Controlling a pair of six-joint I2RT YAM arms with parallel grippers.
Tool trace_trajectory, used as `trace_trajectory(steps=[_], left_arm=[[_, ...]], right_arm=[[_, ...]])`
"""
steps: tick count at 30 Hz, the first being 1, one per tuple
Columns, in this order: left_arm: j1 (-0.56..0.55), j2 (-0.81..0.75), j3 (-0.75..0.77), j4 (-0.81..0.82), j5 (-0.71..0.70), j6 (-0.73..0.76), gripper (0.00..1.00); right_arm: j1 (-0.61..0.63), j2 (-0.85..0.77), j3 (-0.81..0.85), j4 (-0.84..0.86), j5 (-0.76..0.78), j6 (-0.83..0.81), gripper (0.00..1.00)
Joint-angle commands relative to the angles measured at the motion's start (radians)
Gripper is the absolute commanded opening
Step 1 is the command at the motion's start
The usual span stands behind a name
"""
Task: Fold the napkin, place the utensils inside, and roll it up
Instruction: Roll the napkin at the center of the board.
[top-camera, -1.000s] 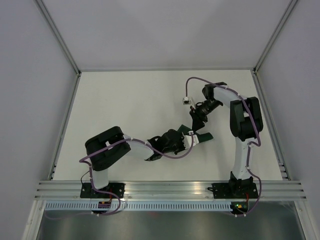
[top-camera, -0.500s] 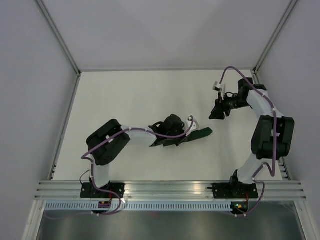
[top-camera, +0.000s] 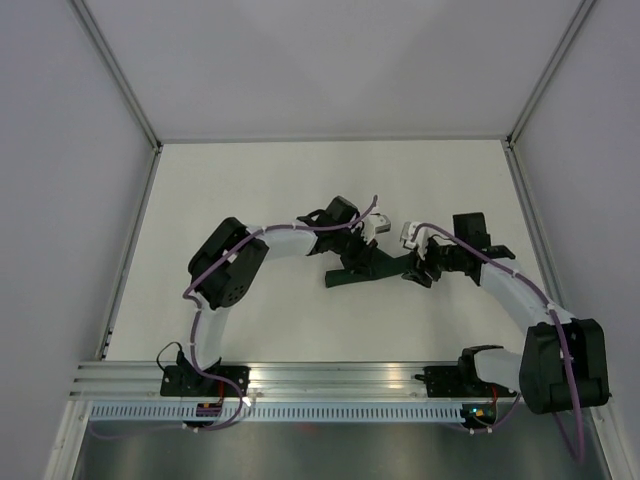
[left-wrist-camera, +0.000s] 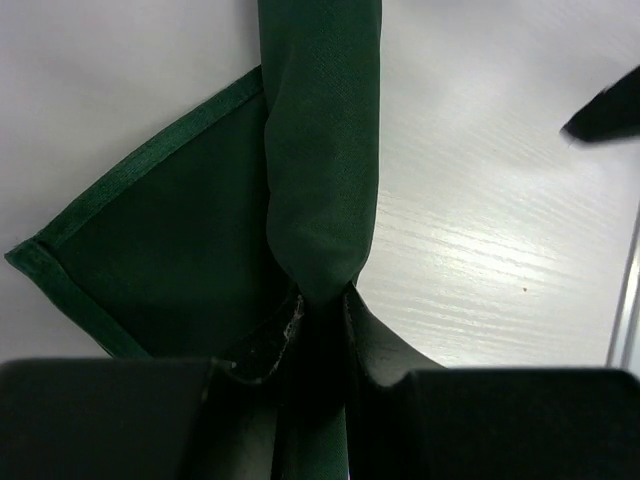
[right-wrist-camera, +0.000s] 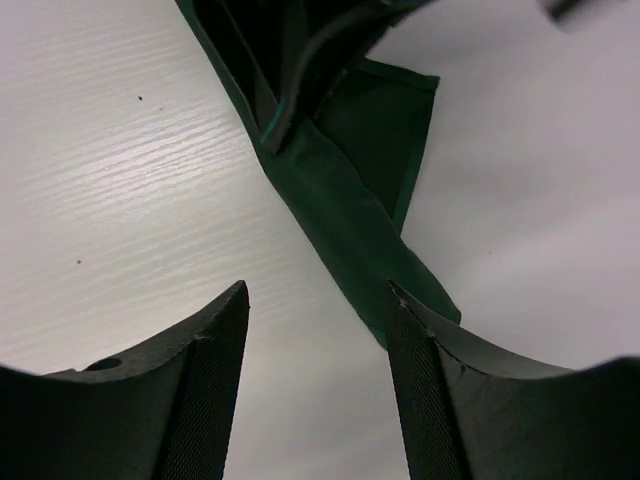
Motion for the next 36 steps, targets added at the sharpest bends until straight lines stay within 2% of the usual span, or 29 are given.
trace_trajectory(steps=[1,4,8,18,23,31,36], left_arm=[[0.031,0.109,0.018,-0.250,0.064,-0.029,0.15],[0.048,0.138,0.048,-0.282,0.107,-0.045,0.16],[0.054,0.172,0.087,-0.344,0.141,-0.028,0.18],[0.066,0.249,0.193,-0.474,0.209,0.010,0.20],[0.071,0.254,0.207,-0.491,0.212,0.013,0.22],[0.071,0.258,0.202,-0.496,0.226,0.015,0.25],[0.071,0.249,0.207,-0.485,0.229,0.010,0.26]], right_arm=[[0.130,-0.059,-0.094,0.273,0.098,-0.007,0.63],[0.221,-0.042,-0.124,0.335,0.170,-0.015,0.63],[0.278,0.002,-0.150,0.402,0.236,-0.046,0.63],[0.382,0.025,-0.177,0.386,0.281,-0.101,0.64],[0.412,0.056,-0.161,0.343,0.282,-0.101,0.64],[0.424,0.122,-0.150,0.369,0.304,-0.090,0.61],[0.424,0.130,-0.151,0.369,0.305,-0.081,0.53]])
